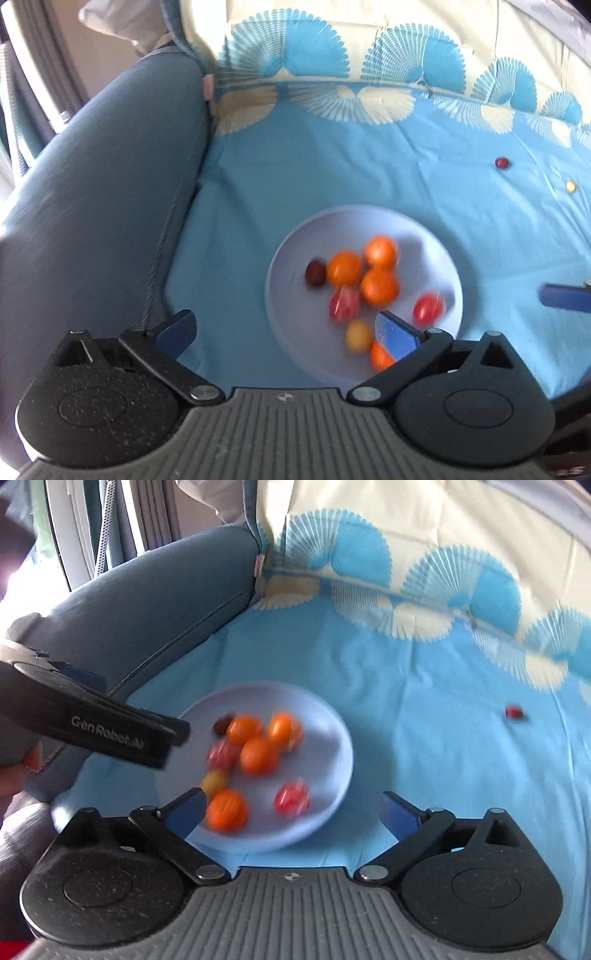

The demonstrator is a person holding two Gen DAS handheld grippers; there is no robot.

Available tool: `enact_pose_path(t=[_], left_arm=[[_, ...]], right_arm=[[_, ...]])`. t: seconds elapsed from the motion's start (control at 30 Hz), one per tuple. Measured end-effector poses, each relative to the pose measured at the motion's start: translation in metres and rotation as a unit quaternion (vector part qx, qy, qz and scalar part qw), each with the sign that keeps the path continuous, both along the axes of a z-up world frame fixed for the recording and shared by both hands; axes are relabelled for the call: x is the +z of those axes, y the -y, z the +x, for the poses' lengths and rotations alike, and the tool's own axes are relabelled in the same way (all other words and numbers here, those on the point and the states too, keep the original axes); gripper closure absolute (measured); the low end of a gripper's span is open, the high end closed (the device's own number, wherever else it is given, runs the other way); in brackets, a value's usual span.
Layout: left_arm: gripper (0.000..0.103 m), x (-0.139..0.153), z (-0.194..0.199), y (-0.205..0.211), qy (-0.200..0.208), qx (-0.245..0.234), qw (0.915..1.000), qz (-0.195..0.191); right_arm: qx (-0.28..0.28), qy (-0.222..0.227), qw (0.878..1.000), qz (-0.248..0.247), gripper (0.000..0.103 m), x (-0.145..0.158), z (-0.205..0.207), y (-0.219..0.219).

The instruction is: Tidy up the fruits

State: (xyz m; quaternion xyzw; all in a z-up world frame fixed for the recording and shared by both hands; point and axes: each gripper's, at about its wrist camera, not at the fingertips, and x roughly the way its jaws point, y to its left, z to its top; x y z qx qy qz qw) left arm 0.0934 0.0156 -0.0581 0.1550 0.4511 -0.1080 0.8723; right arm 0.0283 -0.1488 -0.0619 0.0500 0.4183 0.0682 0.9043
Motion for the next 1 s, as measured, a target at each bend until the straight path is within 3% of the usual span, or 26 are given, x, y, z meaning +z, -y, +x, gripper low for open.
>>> enact_pose_path(t=[0.1, 0.2, 0.4, 0.6, 1.0], left_arm=[[0.000, 0.010, -0.031, -0.012, -0.009, 0.018, 0.9998, 0.005], [0.000, 0.025, -0.058, -0.022, -0.014, 0.017, 0.9998, 0.001], [0.000, 0.068, -0.104, -0.038, 0.044, 0.033, 0.9983, -0.018], [0.000, 0.092, -0.144, -0.037, 0.090, 0.041, 0.9950, -0.016], [0.000, 0.110, -0.197, -0.031, 0.097, 0.028, 0.9946, -0.026]], right_arm=[[-0.006, -0.029, 0.999, 0.025, 0.001, 0.011, -0.033, -0.001], [-0.017, -0.027, 0.999, 0.027, 0.001, 0.027, -0.064, -0.009], [-0.023, 0.033, 0.999, 0.013, 0.001, 0.064, -0.107, -0.024], [-0.034, 0.089, 0.995, -0.010, 0.001, 0.094, -0.145, -0.032], [-0.045, 0.154, 0.986, -0.041, 0.001, 0.119, -0.213, -0.039]])
